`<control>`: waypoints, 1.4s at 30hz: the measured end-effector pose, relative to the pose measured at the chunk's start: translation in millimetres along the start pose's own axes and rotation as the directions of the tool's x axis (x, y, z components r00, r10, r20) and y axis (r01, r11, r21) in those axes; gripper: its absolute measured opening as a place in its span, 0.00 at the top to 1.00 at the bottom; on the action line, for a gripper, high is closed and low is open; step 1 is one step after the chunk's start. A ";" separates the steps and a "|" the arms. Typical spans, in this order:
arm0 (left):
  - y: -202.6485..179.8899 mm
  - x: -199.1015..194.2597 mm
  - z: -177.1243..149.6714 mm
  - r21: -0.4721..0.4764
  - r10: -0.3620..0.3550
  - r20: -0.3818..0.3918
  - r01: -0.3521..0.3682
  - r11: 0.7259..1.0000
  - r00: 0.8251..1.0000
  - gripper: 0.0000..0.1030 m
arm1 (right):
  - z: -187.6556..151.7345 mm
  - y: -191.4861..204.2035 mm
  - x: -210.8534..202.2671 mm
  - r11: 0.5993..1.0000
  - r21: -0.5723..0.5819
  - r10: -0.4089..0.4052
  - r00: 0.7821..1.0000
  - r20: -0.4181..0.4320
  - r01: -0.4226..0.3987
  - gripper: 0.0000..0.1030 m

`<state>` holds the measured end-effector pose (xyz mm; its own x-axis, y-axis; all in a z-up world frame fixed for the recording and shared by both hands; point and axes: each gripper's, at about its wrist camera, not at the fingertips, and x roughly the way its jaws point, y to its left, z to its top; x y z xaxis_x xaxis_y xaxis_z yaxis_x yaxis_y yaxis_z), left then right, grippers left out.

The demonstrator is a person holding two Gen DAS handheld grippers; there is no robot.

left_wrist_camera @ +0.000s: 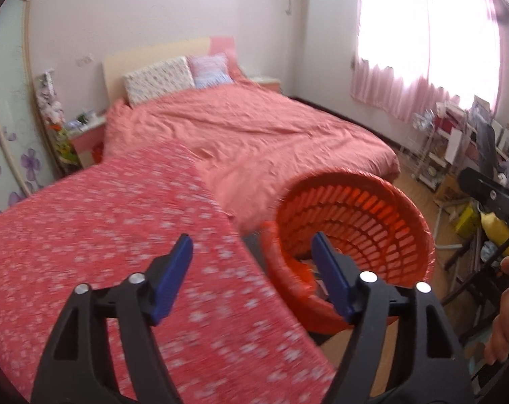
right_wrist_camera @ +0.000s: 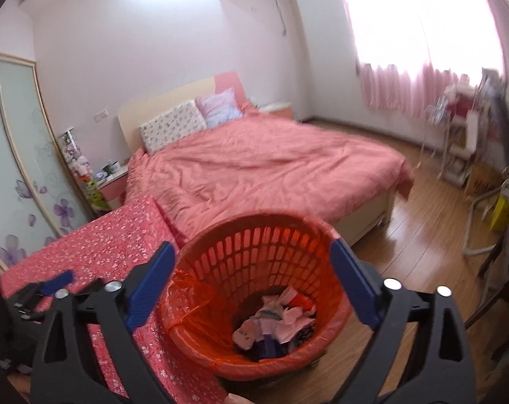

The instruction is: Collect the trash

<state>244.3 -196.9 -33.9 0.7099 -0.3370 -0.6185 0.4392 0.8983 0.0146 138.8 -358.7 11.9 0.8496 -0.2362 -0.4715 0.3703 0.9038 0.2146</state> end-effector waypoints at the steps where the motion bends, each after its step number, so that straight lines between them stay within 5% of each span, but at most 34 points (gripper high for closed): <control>1: 7.4 -13.1 -1.7 -0.008 0.027 0.031 -0.027 1.000 0.999 0.17 | -1.4 4.3 -6.1 1.000 -0.017 -0.020 1.000 0.020 0.020 0.03; 6: 40.0 -70.4 -21.6 -0.056 0.148 0.139 -0.141 0.988 0.979 0.04 | -12.9 26.3 -43.1 0.992 -0.088 -0.085 0.993 0.080 0.092 0.02; 20: 84.9 -187.1 -119.0 -0.186 0.299 0.171 -0.267 0.946 0.939 0.04 | -74.7 78.3 -129.6 0.983 -0.113 -0.133 0.982 0.133 0.148 0.02; 29: 87.8 -234.1 -153.0 -0.195 0.356 0.226 -0.316 0.928 0.907 0.04 | -89.8 94.2 -143.7 0.983 -0.118 -0.126 0.982 0.143 0.143 0.02; 35: 94.2 -245.4 -160.5 -0.221 0.351 0.208 -0.305 0.926 0.913 0.04 | -92.7 105.8 -143.7 0.971 -0.155 -0.162 0.977 0.135 0.183 0.02; 42: 105.1 -242.2 -165.9 -0.272 0.318 0.106 -0.280 0.920 0.942 0.04 | -102.8 105.6 -140.2 0.974 -0.156 -0.161 0.986 0.043 0.166 0.02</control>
<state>27.2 25.9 -12.9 0.8669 -0.0615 -0.4946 0.0552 0.9981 -0.0273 20.2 -193.5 12.7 0.7943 -0.3938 -0.4626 0.4430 0.8965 -0.0025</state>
